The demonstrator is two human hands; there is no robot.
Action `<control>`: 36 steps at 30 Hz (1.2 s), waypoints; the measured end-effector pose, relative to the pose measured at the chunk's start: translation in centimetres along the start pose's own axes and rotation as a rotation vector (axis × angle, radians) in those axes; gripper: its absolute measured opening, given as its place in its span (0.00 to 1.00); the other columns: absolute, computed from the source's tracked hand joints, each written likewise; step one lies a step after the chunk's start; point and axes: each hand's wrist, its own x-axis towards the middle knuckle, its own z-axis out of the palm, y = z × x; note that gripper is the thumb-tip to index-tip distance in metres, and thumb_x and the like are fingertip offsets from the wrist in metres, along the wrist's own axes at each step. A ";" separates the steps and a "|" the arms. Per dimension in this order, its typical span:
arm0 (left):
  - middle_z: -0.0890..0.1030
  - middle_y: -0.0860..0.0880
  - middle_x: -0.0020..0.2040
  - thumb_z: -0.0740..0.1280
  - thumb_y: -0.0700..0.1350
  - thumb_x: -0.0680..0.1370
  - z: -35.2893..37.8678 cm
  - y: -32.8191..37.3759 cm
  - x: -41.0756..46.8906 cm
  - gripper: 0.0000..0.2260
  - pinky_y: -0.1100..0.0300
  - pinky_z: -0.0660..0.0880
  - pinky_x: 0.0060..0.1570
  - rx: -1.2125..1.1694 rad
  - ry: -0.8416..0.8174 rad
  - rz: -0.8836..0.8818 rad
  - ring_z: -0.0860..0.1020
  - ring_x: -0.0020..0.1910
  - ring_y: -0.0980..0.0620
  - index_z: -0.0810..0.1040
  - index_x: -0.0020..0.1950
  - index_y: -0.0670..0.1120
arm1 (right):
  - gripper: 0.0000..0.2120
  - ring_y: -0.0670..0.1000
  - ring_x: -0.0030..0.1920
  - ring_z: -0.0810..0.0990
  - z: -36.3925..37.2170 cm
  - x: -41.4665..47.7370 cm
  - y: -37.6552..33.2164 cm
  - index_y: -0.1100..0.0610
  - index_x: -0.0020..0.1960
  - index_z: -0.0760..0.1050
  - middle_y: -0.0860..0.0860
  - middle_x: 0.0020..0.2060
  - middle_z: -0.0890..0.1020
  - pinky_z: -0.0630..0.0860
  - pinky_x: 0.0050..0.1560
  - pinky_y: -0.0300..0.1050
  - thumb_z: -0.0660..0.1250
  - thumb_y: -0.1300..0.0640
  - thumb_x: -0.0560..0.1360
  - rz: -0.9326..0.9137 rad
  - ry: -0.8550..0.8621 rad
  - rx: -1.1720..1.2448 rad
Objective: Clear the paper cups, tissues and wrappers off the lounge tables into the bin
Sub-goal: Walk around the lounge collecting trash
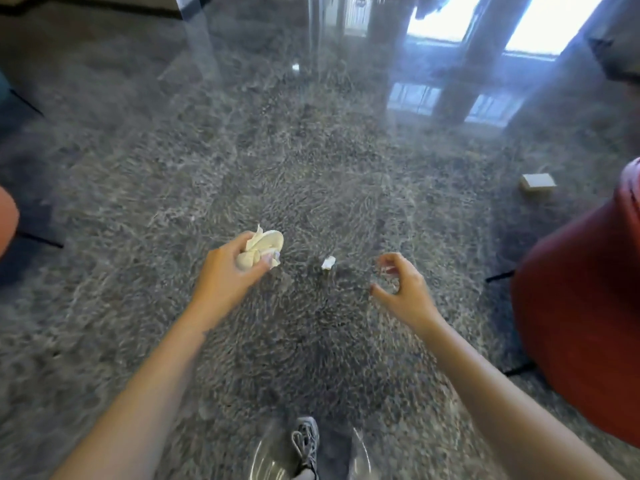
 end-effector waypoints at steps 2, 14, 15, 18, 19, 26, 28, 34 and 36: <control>0.80 0.45 0.38 0.68 0.53 0.68 0.4 -0.3 4.4 0.12 0.49 0.75 0.37 -0.007 -0.010 0.005 0.74 0.34 0.52 0.78 0.47 0.49 | 0.18 0.49 0.50 0.75 0.0 3.6 0.3 0.55 0.56 0.71 0.49 0.50 0.76 0.72 0.53 0.46 0.72 0.55 0.69 0.026 0.014 0.003; 0.80 0.50 0.41 0.67 0.55 0.68 9.8 -6.1 30.0 0.15 0.56 0.74 0.39 0.033 -0.107 -0.014 0.77 0.39 0.51 0.77 0.50 0.50 | 0.20 0.50 0.52 0.75 5.1 27.6 9.2 0.56 0.57 0.71 0.48 0.49 0.76 0.72 0.56 0.51 0.72 0.56 0.68 0.106 -0.039 0.013; 0.81 0.48 0.43 0.67 0.54 0.67 11.4 -7.3 32.0 0.16 0.53 0.75 0.43 0.021 -0.125 -0.052 0.78 0.41 0.49 0.77 0.52 0.49 | 0.21 0.51 0.53 0.75 6.2 29.8 10.8 0.57 0.58 0.71 0.50 0.51 0.77 0.71 0.57 0.53 0.72 0.56 0.68 0.127 -0.059 0.008; 0.80 0.49 0.43 0.67 0.54 0.67 15.6 -11.3 36.7 0.14 0.52 0.75 0.45 -0.007 -0.145 -0.101 0.78 0.42 0.48 0.76 0.51 0.52 | 0.25 0.54 0.57 0.74 9.7 34.6 15.1 0.57 0.62 0.70 0.52 0.56 0.76 0.70 0.59 0.53 0.72 0.54 0.68 0.142 -0.167 -0.075; 0.80 0.50 0.42 0.67 0.54 0.67 17.3 -13.2 38.1 0.13 0.53 0.74 0.43 -0.006 -0.162 -0.120 0.78 0.41 0.48 0.76 0.50 0.52 | 0.26 0.54 0.58 0.74 11.3 36.0 17.0 0.57 0.63 0.70 0.53 0.58 0.76 0.69 0.59 0.53 0.72 0.53 0.68 0.149 -0.212 -0.104; 0.80 0.60 0.40 0.68 0.54 0.68 30.3 -29.8 44.3 0.08 0.56 0.75 0.44 -0.027 -0.284 -0.157 0.78 0.40 0.57 0.75 0.46 0.60 | 0.29 0.54 0.59 0.73 25.7 42.0 32.0 0.54 0.64 0.69 0.51 0.59 0.75 0.68 0.60 0.54 0.73 0.51 0.65 0.157 -0.276 -0.127; 0.80 0.62 0.38 0.67 0.54 0.68 34.0 -35.6 45.2 0.07 0.61 0.73 0.41 -0.019 -0.298 -0.153 0.76 0.37 0.62 0.75 0.45 0.60 | 0.30 0.54 0.59 0.73 30.9 42.6 36.9 0.54 0.64 0.69 0.51 0.59 0.75 0.68 0.59 0.54 0.74 0.51 0.64 0.176 -0.276 -0.118; 0.81 0.61 0.39 0.73 0.47 0.71 43.6 -50.5 47.2 0.09 0.71 0.70 0.36 -0.008 -0.357 -0.122 0.76 0.36 0.66 0.77 0.44 0.60 | 0.28 0.50 0.58 0.72 44.3 43.1 49.4 0.50 0.63 0.69 0.45 0.59 0.73 0.65 0.55 0.44 0.72 0.46 0.65 0.234 -0.221 -0.132; 0.81 0.58 0.39 0.72 0.45 0.72 46.0 -53.9 47.7 0.08 0.67 0.71 0.39 0.013 -0.376 -0.108 0.77 0.37 0.64 0.78 0.47 0.56 | 0.27 0.51 0.55 0.73 46.8 43.2 51.9 0.51 0.61 0.70 0.47 0.57 0.74 0.67 0.52 0.46 0.71 0.44 0.65 0.269 -0.143 -0.203</control>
